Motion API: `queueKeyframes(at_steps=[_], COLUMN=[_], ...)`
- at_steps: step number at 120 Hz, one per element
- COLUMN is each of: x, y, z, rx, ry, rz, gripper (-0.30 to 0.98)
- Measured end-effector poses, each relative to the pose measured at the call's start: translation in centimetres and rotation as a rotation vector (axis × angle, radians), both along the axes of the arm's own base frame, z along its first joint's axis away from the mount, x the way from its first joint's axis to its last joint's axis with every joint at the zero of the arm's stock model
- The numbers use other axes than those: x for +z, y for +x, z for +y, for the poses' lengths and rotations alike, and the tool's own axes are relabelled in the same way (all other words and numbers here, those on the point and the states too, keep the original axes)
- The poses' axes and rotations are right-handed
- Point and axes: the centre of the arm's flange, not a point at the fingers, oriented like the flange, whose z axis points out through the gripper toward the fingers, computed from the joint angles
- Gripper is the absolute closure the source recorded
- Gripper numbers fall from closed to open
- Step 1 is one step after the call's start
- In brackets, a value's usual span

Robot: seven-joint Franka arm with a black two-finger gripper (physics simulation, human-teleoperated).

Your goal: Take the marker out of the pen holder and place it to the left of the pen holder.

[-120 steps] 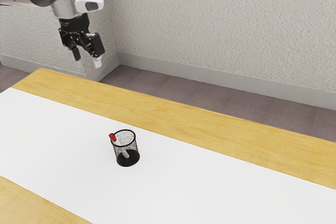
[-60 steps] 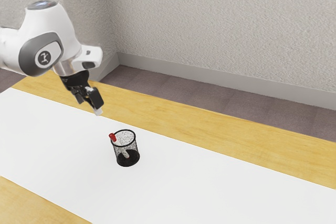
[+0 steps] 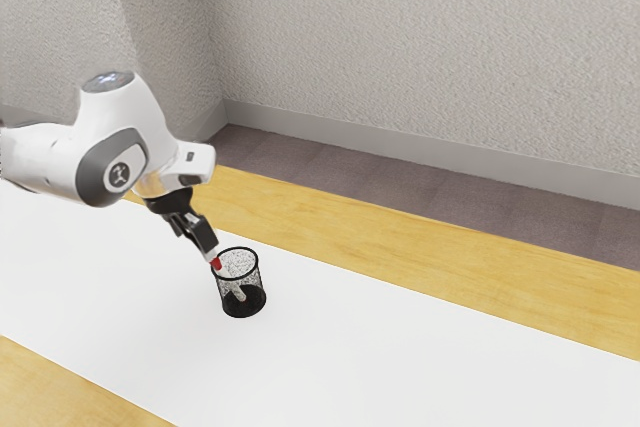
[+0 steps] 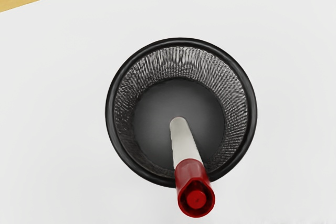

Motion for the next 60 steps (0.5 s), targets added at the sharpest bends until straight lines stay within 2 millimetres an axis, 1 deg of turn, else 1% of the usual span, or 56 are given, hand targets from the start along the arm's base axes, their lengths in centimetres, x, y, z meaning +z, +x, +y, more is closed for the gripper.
queueKeyframes(at_steps=[12,39,60], x=[-0.8,-3.4,-3.6], y=[-0.1,0.1,0.6], z=[-0.5,-1.0,-1.1], rx=[-0.015,-0.034,-0.037], ry=[-0.006,-0.009,-0.016], rz=[0.016,0.076,0.062], gripper=[0.0,0.0,0.0])
